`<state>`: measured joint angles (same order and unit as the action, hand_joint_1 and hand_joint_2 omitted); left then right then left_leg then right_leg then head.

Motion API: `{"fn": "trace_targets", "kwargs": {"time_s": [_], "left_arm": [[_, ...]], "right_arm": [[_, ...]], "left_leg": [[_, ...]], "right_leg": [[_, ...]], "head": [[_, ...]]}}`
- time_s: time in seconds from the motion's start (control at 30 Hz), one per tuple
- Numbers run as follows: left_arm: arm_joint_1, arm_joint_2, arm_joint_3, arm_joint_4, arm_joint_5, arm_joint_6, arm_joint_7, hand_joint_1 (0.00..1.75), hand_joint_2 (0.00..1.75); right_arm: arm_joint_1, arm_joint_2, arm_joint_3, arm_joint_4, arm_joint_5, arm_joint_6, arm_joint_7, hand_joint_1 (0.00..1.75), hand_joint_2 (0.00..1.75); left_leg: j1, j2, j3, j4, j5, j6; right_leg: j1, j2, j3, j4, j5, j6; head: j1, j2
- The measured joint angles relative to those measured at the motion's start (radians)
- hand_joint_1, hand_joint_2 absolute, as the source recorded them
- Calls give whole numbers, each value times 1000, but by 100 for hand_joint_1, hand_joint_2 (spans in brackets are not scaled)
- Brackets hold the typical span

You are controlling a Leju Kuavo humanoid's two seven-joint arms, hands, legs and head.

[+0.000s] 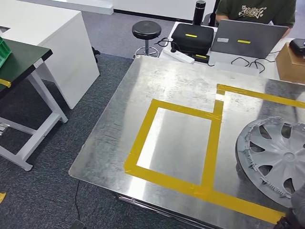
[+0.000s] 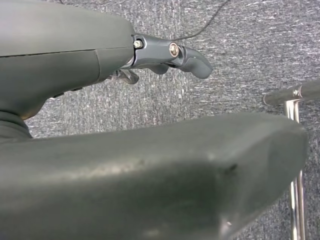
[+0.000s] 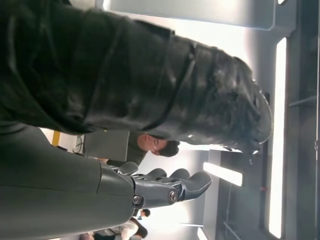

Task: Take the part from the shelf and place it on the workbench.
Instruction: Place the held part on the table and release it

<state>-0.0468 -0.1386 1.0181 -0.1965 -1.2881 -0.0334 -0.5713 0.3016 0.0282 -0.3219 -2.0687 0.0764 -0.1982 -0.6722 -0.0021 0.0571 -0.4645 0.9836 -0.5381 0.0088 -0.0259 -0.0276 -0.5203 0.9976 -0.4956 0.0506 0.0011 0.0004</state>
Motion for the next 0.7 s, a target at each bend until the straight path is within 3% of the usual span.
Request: {"fn": "trace_targets", "kwargs": {"time_s": [0.7], "left_arm": [[1,-3,37,0,19,-8,-10,0,0]], "right_arm": [[69,46,166,-91,-9,78,0,0,0]], "left_leg": [[0,0,0,0,0,0]], "right_leg": [[0,0,0,0,0,0]], "head": [[0,0]]}}
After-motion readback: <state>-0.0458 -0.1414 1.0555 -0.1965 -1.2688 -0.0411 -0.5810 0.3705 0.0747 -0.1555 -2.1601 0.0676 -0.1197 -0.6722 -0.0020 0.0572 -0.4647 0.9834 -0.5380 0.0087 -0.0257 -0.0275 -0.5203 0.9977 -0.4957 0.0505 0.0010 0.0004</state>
